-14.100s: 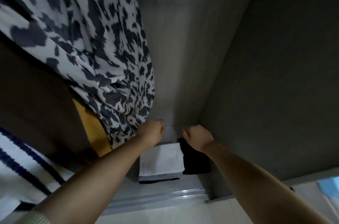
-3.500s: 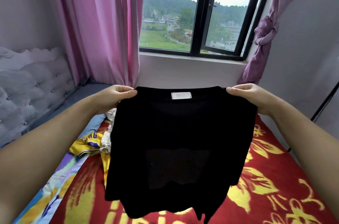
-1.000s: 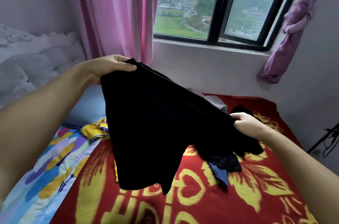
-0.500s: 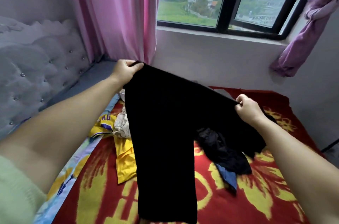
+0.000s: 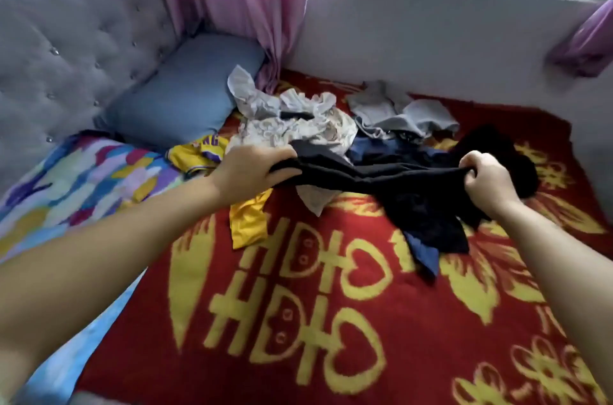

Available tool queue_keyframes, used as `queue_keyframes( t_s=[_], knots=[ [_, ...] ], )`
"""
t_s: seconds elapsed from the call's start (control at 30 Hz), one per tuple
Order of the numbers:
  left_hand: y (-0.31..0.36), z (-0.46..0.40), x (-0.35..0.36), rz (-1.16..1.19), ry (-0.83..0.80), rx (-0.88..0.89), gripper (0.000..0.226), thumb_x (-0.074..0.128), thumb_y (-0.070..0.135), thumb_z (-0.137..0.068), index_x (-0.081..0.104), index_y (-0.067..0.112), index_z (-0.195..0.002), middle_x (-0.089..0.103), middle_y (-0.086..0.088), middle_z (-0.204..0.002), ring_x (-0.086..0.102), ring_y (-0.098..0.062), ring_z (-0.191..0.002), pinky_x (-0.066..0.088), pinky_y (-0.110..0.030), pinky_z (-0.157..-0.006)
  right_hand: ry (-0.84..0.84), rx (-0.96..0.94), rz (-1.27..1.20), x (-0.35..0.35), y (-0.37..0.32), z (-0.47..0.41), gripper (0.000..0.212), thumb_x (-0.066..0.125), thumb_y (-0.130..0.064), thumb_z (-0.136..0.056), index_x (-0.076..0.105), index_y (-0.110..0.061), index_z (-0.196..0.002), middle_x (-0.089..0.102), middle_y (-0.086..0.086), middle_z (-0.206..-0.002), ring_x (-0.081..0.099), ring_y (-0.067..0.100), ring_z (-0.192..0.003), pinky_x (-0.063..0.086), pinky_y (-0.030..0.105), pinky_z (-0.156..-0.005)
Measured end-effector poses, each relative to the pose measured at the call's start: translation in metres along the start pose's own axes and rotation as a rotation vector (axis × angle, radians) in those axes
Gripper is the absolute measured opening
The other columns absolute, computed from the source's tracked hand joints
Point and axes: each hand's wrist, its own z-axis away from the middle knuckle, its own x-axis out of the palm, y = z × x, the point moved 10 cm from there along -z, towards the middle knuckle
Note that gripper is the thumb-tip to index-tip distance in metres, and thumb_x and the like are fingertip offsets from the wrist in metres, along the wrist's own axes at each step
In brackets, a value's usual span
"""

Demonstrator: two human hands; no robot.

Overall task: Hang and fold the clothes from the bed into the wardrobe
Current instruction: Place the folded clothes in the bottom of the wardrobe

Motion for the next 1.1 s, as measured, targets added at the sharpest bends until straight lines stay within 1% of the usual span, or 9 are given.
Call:
queue_keyframes(
  t_s=[0.17,0.27,0.4,0.47,0.57,0.7,0.8,0.87,1.1],
  knots=[
    [0.045,0.192,0.177,-0.219,-0.506,0.269,0.023,0.05,0.007,-0.068,0.044,0.018,-0.087,0.054,0.002,-0.056,0.053,-0.019,-0.042,0.033,-0.023,-0.03,-0.327,0.003,0.185,0.161,0.077,0.115,0.02,0.054,0.008,-0.079,0.064,0.0,-0.094,0.057,0.022,-0.096,0.056,0.041,-0.092,0.041,0.044,-0.075],
    [0.056,0.308,0.257,-0.222,-0.893,0.244,0.037,0.077,0.006,-0.049,0.064,0.019,-0.081,0.053,0.003,-0.058,0.053,-0.015,-0.045,0.035,-0.023,-0.032,-0.577,-0.112,0.357,0.248,0.117,0.201,0.024,0.051,0.001,-0.085,0.064,-0.01,-0.101,0.058,0.014,-0.1,0.057,0.034,-0.102,0.038,0.042,-0.091],
    [0.065,0.435,0.339,-0.213,-1.383,0.093,0.034,0.049,0.005,-0.083,0.051,0.016,-0.116,0.055,-0.006,-0.107,0.055,-0.025,-0.097,0.042,-0.035,-0.075,-0.948,-0.116,0.435,0.326,0.174,0.295,0.04,0.042,-0.001,-0.089,0.059,-0.026,-0.116,0.052,-0.003,-0.123,0.042,0.018,-0.126,0.015,0.041,-0.115],
    [0.079,0.435,0.351,-0.167,-1.314,0.04,0.028,0.046,0.009,-0.081,0.057,0.017,-0.106,0.057,-0.004,-0.098,0.058,-0.022,-0.089,0.042,-0.032,-0.072,-0.947,-0.062,0.378,0.331,0.192,0.307,0.043,0.045,0.001,-0.086,0.062,-0.024,-0.116,0.054,-0.002,-0.124,0.045,0.019,-0.125,0.02,0.04,-0.113],
    [0.097,0.389,0.364,-0.145,-0.987,0.077,0.023,0.041,0.024,-0.075,0.064,0.023,-0.075,0.055,0.005,-0.068,0.057,-0.015,-0.059,0.042,-0.022,-0.051,-0.656,0.194,0.162,0.31,0.219,0.278,0.032,0.049,0.003,-0.084,0.069,-0.013,-0.103,0.064,0.008,-0.11,0.058,0.03,-0.109,0.042,0.037,-0.093],
    [0.109,0.336,0.403,-0.098,-0.829,-0.038,0.028,0.053,0.026,-0.078,0.069,0.017,-0.1,0.062,-0.002,-0.087,0.062,-0.021,-0.075,0.049,-0.026,-0.06,-0.543,0.424,-0.018,0.317,0.237,0.245,0.028,0.051,-0.009,-0.093,0.061,-0.005,-0.119,0.063,0.017,-0.121,0.056,0.033,-0.115,0.039,0.035,-0.096],
    [0.111,0.334,0.457,-0.066,-0.963,-0.252,0.054,0.055,0.028,-0.09,0.041,0.013,-0.14,0.051,-0.009,-0.125,0.053,-0.026,-0.11,0.045,-0.035,-0.084,-0.589,0.546,-0.05,0.351,0.239,0.238,0.052,0.054,-0.038,-0.095,0.046,-0.006,-0.134,0.053,0.018,-0.131,0.048,0.036,-0.123,0.037,0.04,-0.101],
    [0.113,0.336,0.476,-0.115,-1.038,-0.327,0.058,0.044,0.02,-0.095,0.022,0.017,-0.148,0.041,-0.009,-0.13,0.045,-0.027,-0.113,0.039,-0.036,-0.083,-0.581,0.56,-0.035,0.366,0.233,0.235,0.061,0.055,-0.048,-0.091,0.04,-0.007,-0.134,0.054,0.018,-0.129,0.05,0.036,-0.121,0.039,0.042,-0.098],
    [0.136,0.364,0.483,-0.005,-1.142,-0.298,0.086,0.039,-0.006,-0.085,-0.001,0.029,-0.152,0.038,-0.011,-0.126,0.051,-0.028,-0.098,0.034,-0.036,-0.063,-0.371,0.284,0.095,0.348,0.226,0.217,0.019,0.044,-0.029,-0.098,0.045,-0.013,-0.109,0.065,0.023,-0.095,0.06,0.044,-0.087,0.034,0.038,-0.064]
  ],
)
